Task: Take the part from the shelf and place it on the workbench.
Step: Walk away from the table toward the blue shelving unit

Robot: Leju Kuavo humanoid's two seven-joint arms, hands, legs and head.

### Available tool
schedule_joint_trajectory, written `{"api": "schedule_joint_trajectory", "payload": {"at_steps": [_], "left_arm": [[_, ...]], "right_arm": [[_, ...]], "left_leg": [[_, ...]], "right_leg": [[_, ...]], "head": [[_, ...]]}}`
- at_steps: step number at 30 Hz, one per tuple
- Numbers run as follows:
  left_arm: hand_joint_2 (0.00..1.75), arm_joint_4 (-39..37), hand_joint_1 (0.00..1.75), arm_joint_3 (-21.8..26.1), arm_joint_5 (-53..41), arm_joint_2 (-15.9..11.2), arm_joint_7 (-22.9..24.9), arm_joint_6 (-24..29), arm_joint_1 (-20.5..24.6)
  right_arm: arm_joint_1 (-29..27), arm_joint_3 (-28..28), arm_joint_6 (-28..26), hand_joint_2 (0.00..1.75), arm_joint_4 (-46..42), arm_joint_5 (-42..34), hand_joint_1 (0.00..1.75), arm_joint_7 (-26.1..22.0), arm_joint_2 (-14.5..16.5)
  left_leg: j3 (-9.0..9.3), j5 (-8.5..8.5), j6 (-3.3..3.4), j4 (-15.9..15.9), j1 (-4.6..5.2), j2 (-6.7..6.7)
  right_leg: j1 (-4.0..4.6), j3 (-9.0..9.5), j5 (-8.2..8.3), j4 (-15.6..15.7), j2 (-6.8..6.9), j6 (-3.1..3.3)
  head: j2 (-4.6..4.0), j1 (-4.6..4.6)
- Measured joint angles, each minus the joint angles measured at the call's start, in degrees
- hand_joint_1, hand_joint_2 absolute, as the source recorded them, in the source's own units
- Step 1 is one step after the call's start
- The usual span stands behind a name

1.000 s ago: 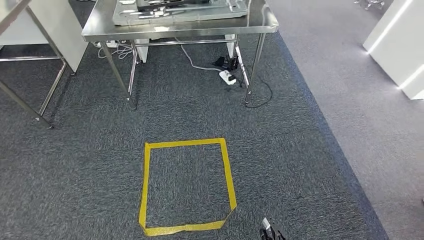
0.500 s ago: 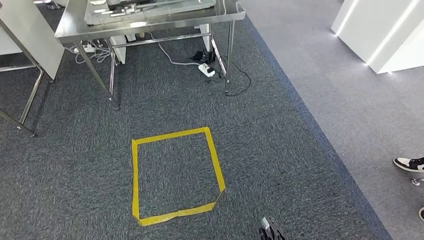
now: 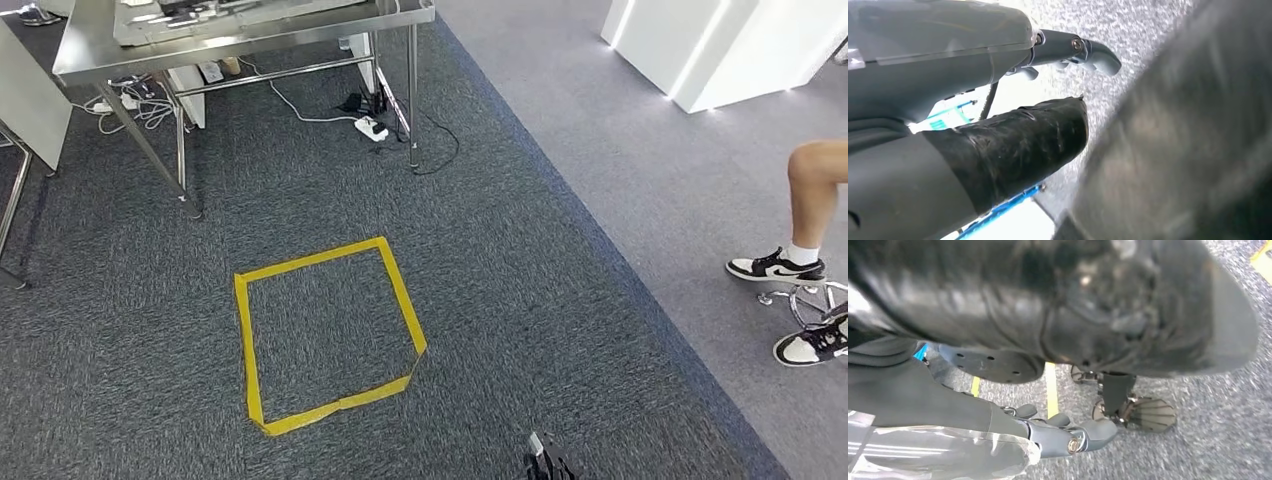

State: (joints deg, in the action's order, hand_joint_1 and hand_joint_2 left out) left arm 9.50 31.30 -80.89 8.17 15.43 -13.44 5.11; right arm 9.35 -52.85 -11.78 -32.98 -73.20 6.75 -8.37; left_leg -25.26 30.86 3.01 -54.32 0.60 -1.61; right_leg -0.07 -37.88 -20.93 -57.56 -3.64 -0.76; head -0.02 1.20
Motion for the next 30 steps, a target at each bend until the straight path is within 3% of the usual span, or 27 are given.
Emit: {"api": "schedule_joint_trajectory", "payload": {"at_steps": [1, 2, 4, 5, 6, 7, 9, 10, 12, 14, 15, 17, 19, 20, 21, 22, 24, 26, 27, 30], "left_arm": [[0.00, 0.0, 0.00, 0.0, 0.0, 0.1, 0.0, 0.0, 0.0], [0.00, 0.0, 0.00, 0.0, 0.0, 0.1, 0.0, 0.0, 0.1], [0.00, 0.0, 0.00, 0.0, 0.0, 0.1, 0.0, 0.0, -0.1], [0.00, 0.0, 0.00, 0.0, 0.0, 0.1, -0.1, 0.0, -0.2], [0.00, 0.0, 0.00, 0.0, 0.0, 0.1, -0.2, 0.0, -0.2], [0.00, 0.0, 0.00, 0.0, 0.0, 0.1, -0.3, 0.0, -0.2], [0.00, 0.0, 0.00, 0.0, 0.0, 0.1, -0.4, -0.1, 0.0], [0.00, 0.0, 0.00, 0.0, 0.0, 0.1, -0.4, -0.1, 0.1], [0.00, 0.0, 0.00, 0.0, 0.0, -0.1, -0.4, -0.1, 0.2], [0.00, 0.0, 0.00, 0.0, 0.0, -0.2, -0.3, -0.1, 0.2], [0.00, 0.0, 0.00, 0.0, 0.0, -0.3, -0.2, -0.2, 0.2], [0.00, 0.0, 0.00, 0.0, 0.0, -0.4, -0.5, -0.2, 0.1], [0.00, 0.0, 0.00, 0.0, 0.0, -0.4, -1.1, -0.1, 0.1], [0.00, 0.0, 0.00, 0.0, 0.0, -0.4, -1.5, -0.1, 0.1], [0.00, 0.0, 0.00, -0.1, 0.0, -0.4, -1.9, 0.1, 0.1], [0.00, 0.0, 0.00, -0.1, 0.0, -0.4, -2.3, 0.3, 0.1], [0.00, 0.0, 0.00, -0.3, 0.0, -0.4, -3.0, 0.8, 0.0], [0.00, 0.0, 0.00, -0.4, 0.0, -0.5, -3.3, 1.2, -0.3], [0.00, 0.0, 0.00, -0.4, 0.0, -0.5, -3.3, 1.3, -0.4], [0.00, 0.0, 0.00, -0.6, 0.0, -0.3, -2.3, 1.6, -0.3]], "right_arm": [[-0.1, -0.1, 0.0, 0.00, -0.1, 0.0, 0.00, 0.0, -0.1], [-0.1, -0.1, 0.0, 0.00, -0.2, 0.0, 0.00, 0.0, -0.2], [-0.1, -0.2, 0.1, 0.00, -0.3, 0.0, 0.00, 0.0, -0.2], [-0.1, -0.2, 0.1, 0.00, -0.3, 0.0, 0.00, 0.0, -0.2], [-0.1, -0.3, 0.2, 0.00, -0.4, 0.0, 0.00, 0.0, -0.2], [-0.1, -0.4, 0.3, 0.00, -0.4, 0.0, 0.00, 0.0, -0.3], [-0.1, -0.5, 0.5, 0.00, -0.4, 0.0, 0.00, 0.0, -0.4], [0.0, -0.5, 0.6, 0.00, -0.5, 0.0, 0.00, 0.0, -0.5], [0.3, -0.6, 1.1, 0.00, -0.7, 0.0, 0.00, 0.1, -0.5], [0.4, -0.8, 1.7, 0.00, -0.9, -0.1, 0.00, 0.3, -0.5], [0.3, -1.0, 2.0, 0.00, -0.9, -0.2, 0.00, 0.4, -0.5], [0.0, -1.2, 2.8, 0.00, -0.9, -0.6, 0.00, 0.7, -0.6], [0.0, -1.3, 3.5, 0.00, -0.9, -1.1, 0.00, 0.9, -0.7], [-0.1, -1.3, 3.8, 0.00, -0.9, -1.3, 0.00, 0.9, -0.7], [-0.1, -1.4, 4.0, 0.00, -0.9, -1.5, 0.00, 0.9, -0.8], [-0.2, -1.4, 4.3, 0.00, -0.9, -1.6, 0.00, 0.9, -0.8], [-0.3, -1.5, 4.7, 0.00, -0.9, -1.9, 0.00, 0.9, -0.7], [-0.3, -1.5, 4.9, 0.00, -0.9, -2.0, 0.00, 0.9, -0.7], [-0.3, -1.5, 5.0, 0.00, -0.9, -2.1, 0.00, 0.9, -0.7], [-0.4, -1.5, 5.2, 0.00, -0.9, -2.1, 0.00, 0.9, -0.8]], "left_leg": [[-0.61, -0.81, 0.31, 0.2, -0.20, 0.56], [-1.36, -1.56, 0.52, 0.4, -0.37, 1.16], [-2.86, -2.73, 0.69, 0.2, -0.31, 2.36], [-3.70, -3.27, 0.58, 0.0, -0.30, 2.96], [-4.63, -3.76, 0.45, -0.4, -0.31, 3.55], [-5.66, -4.18, 0.26, -0.8, -0.35, 4.08], [-7.64, -4.72, -0.22, -2.2, -0.39, 4.96], [-8.45, -4.82, -0.51, -2.9, -0.35, 5.30], [-9.50, -5.12, -1.25, -3.8, -0.14, 6.07], [-9.95, -5.60, -1.97, -4.1, -0.09, 6.83], [-10.15, -5.31, -2.32, -4.5, -0.22, 6.57], [-11.33, -2.12, -2.93, -7.8, -0.48, 4.73], [-13.35, 2.66, -3.34, -14.5, -0.59, 2.77], [-14.00, 4.08, -3.36, -17.3, -0.60, 2.38], [-13.93, 4.40, -3.24, -18.8, -0.58, 2.16], [-12.94, 3.65, -2.98, -18.2, -0.54, 2.02], [-8.68, 0.53, -1.88, -11.9, -0.27, 0.90], [-4.67, -1.36, -0.77, -5.2, -0.02, -0.89], [-3.76, -1.52, -0.45, -3.4, 0.07, -1.48], [-3.40, -1.90, -0.24, -1.5, -0.12, -0.41]], "right_leg": [[-0.02, -0.57, -1.72, -1.1, 0.62, -0.22], [-0.20, -1.31, -4.55, -3.4, 1.53, -0.40], [-0.60, -2.80, -10.37, -10.4, 2.88, -0.97], [-0.82, -3.07, -11.45, -13.6, 3.16, -1.32], [-1.00, -2.71, -10.97, -15.6, 3.32, -1.63], [-1.19, -1.55, -9.40, -15.8, 3.48, -1.92], [-1.53, 3.21, -6.80, -11.2, 4.48, -2.35], [-1.41, 6.03, -7.03, -7.5, 5.35, -2.42], [-1.09, 9.34, -9.13, -1.8, 6.39, -1.63], [-0.95, 9.37, -9.61, -0.3, 5.82, -0.25], [-0.98, 9.10, -9.23, -0.3, 5.47, 0.28], [-1.01, 8.52, -8.43, -0.2, 4.89, 1.20], [-0.80, 7.58, -7.62, -0.2, 4.12, 1.74], [-0.63, 7.07, -7.24, -0.3, 3.62, 1.86], [-0.44, 6.62, -6.89, -0.3, 3.08, 1.93], [-0.26, 6.25, -6.57, -0.3, 2.48, 1.94], [-0.04, 5.73, -6.00, -0.3, 1.27, 1.89], [0.02, 5.24, -5.45, -0.4, 0.17, 1.56], [-0.07, 4.98, -5.17, -0.3, -0.26, 1.26], [-0.03, 4.29, -4.73, -0.5, -0.81, 0.19]], "head": [[0.00, -0.12], [0.00, -0.27], [0.00, -0.48], [0.00, -0.52], [0.00, -0.50], [0.00, -0.52], [0.00, -0.51], [0.00, -0.54], [0.00, -0.53], [0.00, -0.49], [0.00, -0.47], [0.00, -0.35], [0.00, -0.21], [0.00, -0.21], [0.00, -0.20], [0.00, -0.21], [0.00, -0.21], [0.00, -0.24], [0.00, -0.25], [0.00, -0.25]]}}
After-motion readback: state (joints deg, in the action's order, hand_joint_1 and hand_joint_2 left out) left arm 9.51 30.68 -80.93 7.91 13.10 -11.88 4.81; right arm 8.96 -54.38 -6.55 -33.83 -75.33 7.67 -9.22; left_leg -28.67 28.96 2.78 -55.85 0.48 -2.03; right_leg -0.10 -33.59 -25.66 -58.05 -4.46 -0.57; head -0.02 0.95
